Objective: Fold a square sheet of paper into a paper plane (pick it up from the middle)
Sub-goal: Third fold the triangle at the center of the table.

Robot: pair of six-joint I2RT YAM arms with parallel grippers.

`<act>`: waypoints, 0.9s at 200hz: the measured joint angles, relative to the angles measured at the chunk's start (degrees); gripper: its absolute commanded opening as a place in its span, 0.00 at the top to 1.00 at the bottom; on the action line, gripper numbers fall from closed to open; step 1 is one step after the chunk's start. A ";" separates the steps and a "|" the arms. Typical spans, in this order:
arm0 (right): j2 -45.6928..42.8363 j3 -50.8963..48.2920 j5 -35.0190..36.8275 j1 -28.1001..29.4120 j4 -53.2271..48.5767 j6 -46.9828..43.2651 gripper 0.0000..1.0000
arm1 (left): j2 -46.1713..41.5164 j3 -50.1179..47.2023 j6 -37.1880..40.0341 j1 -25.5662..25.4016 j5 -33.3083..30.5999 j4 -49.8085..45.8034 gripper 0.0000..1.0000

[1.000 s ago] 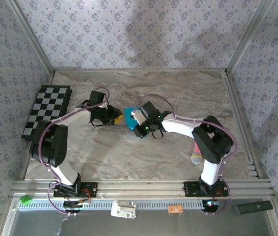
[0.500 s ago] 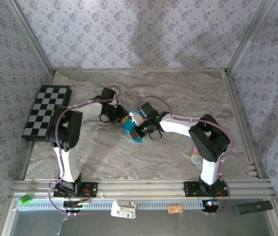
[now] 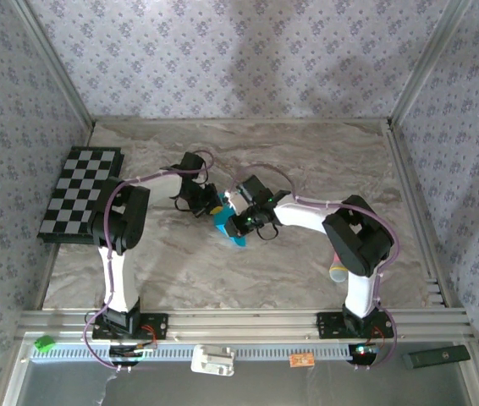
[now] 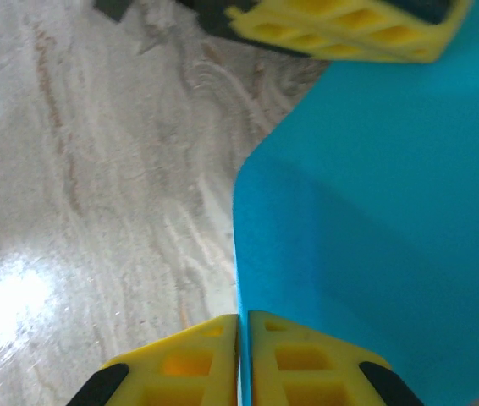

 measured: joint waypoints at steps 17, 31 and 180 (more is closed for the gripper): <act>0.44 0.68 1.73 -0.72 -0.66 0.61 0.88 | 0.26 0.39 1.05 0.00 0.07 -0.61 0.98; 0.72 0.98 2.97 -1.22 -1.09 1.22 0.88 | 0.31 0.59 1.64 0.00 0.02 -0.92 0.98; 2.91 4.22 9.64 -2.49 -4.76 4.48 0.88 | 1.01 1.81 3.76 -0.11 0.13 -2.23 0.99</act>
